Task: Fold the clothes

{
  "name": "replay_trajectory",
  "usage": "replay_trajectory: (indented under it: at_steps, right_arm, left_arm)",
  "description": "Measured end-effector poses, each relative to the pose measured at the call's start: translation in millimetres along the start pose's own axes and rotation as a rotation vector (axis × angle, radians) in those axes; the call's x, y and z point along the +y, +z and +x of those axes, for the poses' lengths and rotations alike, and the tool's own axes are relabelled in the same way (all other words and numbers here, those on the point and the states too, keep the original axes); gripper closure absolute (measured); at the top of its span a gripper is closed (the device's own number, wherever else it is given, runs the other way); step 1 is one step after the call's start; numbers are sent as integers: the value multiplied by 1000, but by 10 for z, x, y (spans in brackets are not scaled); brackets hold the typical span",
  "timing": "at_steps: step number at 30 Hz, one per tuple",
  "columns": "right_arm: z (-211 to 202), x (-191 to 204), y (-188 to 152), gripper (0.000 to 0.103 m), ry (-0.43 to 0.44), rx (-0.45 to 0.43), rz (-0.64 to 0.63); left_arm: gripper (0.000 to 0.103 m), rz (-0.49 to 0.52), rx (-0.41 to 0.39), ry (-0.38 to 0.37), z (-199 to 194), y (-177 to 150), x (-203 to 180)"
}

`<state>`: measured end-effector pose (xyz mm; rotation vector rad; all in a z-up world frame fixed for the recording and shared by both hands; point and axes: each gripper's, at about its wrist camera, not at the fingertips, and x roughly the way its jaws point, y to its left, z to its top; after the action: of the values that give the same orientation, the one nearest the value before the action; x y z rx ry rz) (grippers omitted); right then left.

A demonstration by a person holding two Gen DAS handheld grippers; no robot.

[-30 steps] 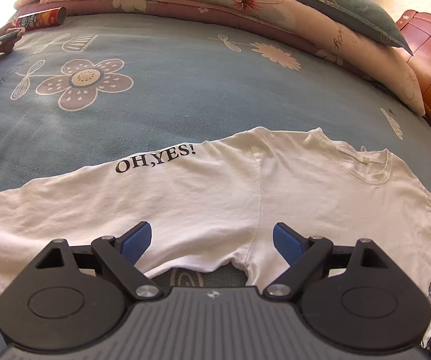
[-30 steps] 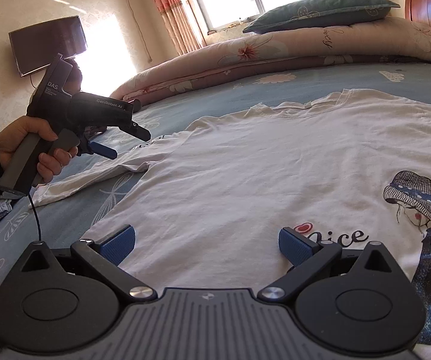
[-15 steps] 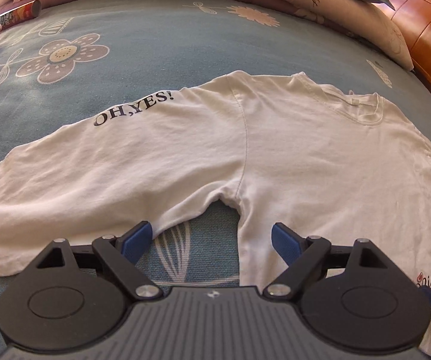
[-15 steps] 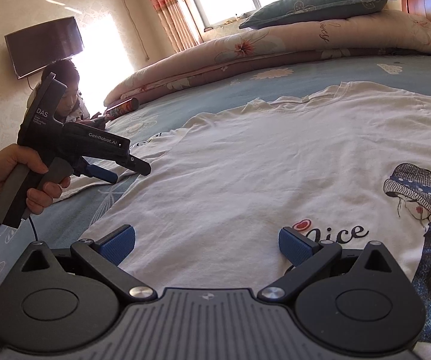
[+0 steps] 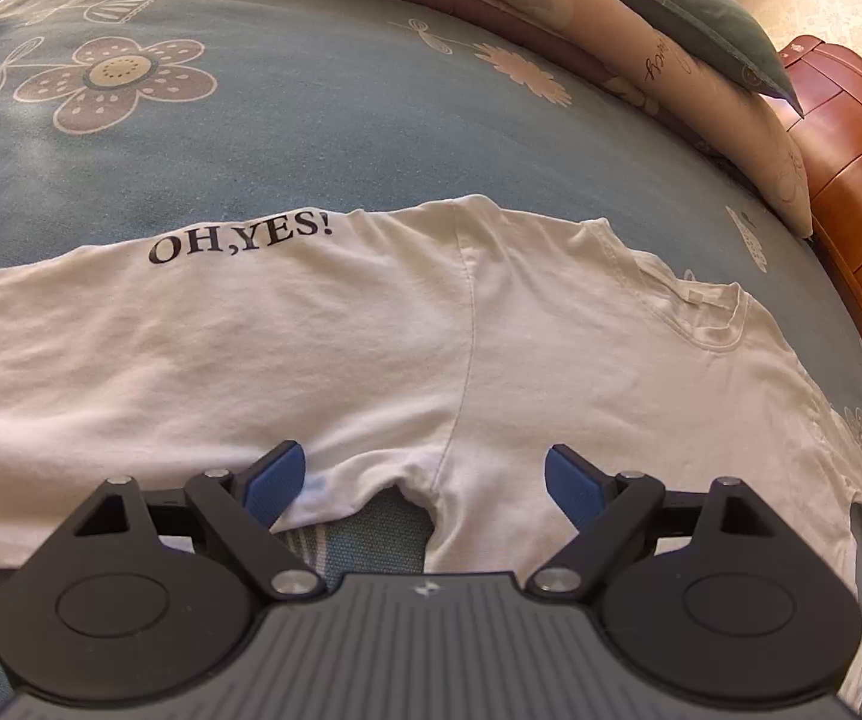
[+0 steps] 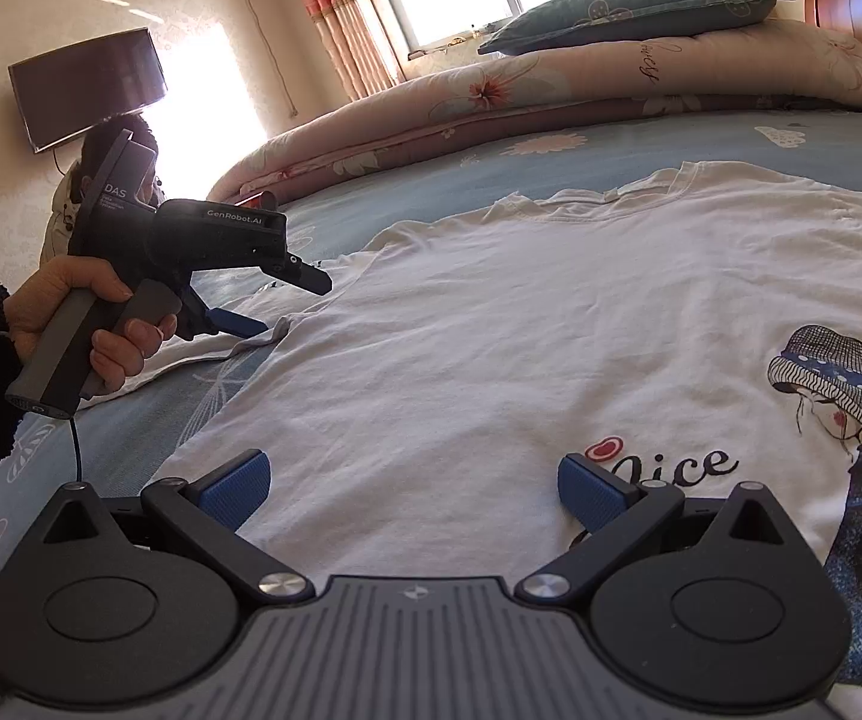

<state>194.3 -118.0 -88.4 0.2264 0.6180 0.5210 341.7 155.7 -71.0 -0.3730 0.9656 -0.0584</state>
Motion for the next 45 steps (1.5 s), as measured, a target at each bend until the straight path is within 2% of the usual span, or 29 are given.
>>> replay_trajectory:
  at_steps: [3,4,7,8,11,14,17,21,25,28,31,34,37,41,45]
  right_arm:
    - [-2,-5,0,0,1,-1,1]
    - [-2,-4,-1,0,1,-1,1]
    - [4,4,-4,0,-2,1,-2]
    - [5,5,-5,0,-3,1,-3]
    - [5,3,-4,0,-3,3,-2]
    - [5,0,-3,0,-2,3,0]
    - [6,1,-4,0,-2,4,-1]
    - [8,2,-6,0,-4,5,-3]
    - [10,8,-8,0,-6,6,-6]
    - [16,12,-9,0,-9,8,-9]
    - [17,11,-11,0,-10,9,-10]
    - [15,7,-10,0,-9,9,-8]
    - [20,17,-11,0,-12,10,-13]
    - [23,18,-12,0,-14,11,-15]
    - [26,16,-11,0,-15,11,-16]
  left_arm:
    - [16,45,7,14,-142,2,-43]
    - [16,52,-16,13,-196,43,-40]
    - [16,0,-72,13,-234,221,58]
    - [16,-19,-69,8,-203,260,99]
    - [16,-55,-38,63,27,309,244]
    - [16,-24,-87,105,101,391,322]
    - [16,-56,-101,164,76,543,414]
    - [16,-85,-117,104,-181,466,442]
    - [16,-108,-30,26,-212,200,449]
    - [16,-82,-37,68,-171,107,479]
    - [16,-128,-54,81,-267,150,580]
    - [16,-149,-103,85,-436,185,683]
    - [15,-229,-49,52,-420,65,840]
    - [15,-200,-33,57,-495,-137,817]
    - [15,-213,-99,65,-611,26,884]
